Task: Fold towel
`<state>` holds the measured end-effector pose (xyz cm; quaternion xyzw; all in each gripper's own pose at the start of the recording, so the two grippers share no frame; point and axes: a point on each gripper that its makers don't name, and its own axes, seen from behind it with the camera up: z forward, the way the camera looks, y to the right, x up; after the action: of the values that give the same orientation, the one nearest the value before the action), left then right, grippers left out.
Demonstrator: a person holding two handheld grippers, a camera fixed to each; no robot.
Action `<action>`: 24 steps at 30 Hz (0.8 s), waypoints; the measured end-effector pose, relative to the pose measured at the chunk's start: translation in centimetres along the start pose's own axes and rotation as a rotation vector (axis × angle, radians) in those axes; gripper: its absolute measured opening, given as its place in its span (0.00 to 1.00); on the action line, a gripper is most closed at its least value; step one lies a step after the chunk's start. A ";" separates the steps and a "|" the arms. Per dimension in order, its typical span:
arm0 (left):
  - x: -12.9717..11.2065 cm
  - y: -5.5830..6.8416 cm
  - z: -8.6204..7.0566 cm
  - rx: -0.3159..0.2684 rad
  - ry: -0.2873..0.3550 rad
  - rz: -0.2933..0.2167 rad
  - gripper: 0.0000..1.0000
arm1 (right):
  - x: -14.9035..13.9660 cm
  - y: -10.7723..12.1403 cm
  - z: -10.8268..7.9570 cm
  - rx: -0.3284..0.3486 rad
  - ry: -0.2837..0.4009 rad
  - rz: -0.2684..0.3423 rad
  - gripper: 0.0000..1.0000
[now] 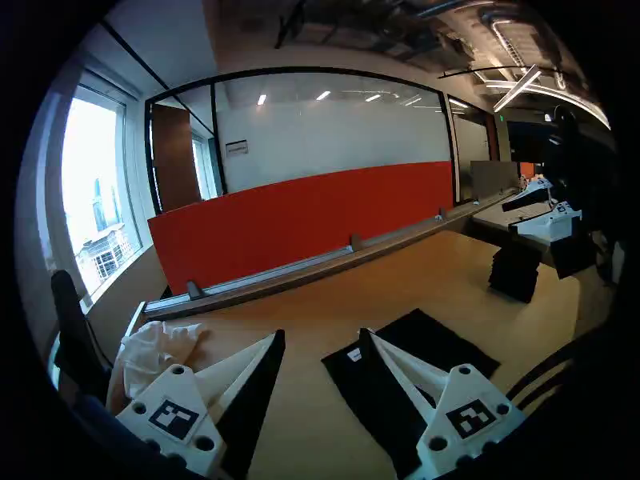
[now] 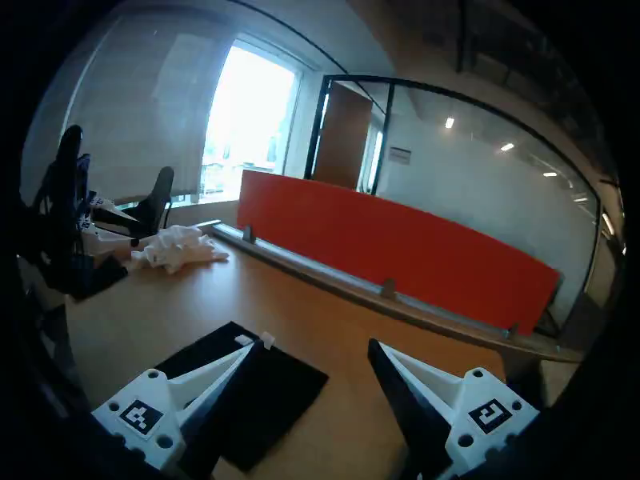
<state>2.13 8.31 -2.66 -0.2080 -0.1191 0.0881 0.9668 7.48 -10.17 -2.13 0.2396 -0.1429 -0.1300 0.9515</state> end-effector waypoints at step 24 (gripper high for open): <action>-9.6 4.8 1.0 -0.089 -0.145 -0.002 0.67 | -9.7 -5.1 2.0 0.095 -0.154 0.003 1.00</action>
<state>-7.87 10.87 -5.70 -0.2437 -0.1928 0.0966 0.9456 -3.08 -12.24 -5.01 0.2733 -0.2223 -0.1395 0.9254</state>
